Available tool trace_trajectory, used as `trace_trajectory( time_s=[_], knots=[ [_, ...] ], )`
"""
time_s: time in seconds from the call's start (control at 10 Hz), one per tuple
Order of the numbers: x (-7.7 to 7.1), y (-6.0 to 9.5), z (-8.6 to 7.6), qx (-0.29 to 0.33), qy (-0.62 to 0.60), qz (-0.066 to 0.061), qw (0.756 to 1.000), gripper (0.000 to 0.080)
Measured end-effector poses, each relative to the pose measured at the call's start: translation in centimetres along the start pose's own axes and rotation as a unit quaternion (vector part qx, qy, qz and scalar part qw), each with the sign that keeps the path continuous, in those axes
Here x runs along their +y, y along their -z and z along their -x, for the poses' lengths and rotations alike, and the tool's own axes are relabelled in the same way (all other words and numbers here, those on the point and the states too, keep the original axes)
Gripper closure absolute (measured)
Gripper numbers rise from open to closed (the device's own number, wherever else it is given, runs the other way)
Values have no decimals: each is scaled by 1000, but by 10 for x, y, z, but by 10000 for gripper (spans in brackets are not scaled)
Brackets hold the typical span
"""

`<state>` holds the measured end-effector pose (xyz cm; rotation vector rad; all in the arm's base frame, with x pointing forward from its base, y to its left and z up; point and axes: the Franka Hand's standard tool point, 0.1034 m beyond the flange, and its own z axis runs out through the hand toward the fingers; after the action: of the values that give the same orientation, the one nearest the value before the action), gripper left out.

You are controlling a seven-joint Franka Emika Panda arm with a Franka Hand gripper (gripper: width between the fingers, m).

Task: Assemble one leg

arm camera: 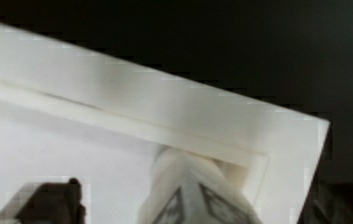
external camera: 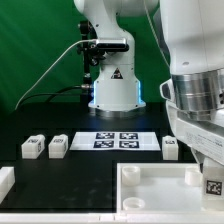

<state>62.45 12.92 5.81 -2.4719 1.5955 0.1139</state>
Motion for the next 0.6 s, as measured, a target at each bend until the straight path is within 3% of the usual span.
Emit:
trace_trajectory(
  time_s=[0.1, 0.2, 0.3, 0.4, 0.5, 0.6],
  knots=[
    [1, 0, -2, 5, 104, 4, 995, 150],
    [0, 4, -6, 19, 249, 29, 968, 150],
    [-6, 11, -14, 24, 410, 38, 911, 150],
    [-6, 11, -14, 25, 469, 42, 882, 150],
    [-7, 10, -12, 24, 417, 38, 908, 235],
    [-6, 10, -12, 25, 405, 38, 913, 235]
  ],
)
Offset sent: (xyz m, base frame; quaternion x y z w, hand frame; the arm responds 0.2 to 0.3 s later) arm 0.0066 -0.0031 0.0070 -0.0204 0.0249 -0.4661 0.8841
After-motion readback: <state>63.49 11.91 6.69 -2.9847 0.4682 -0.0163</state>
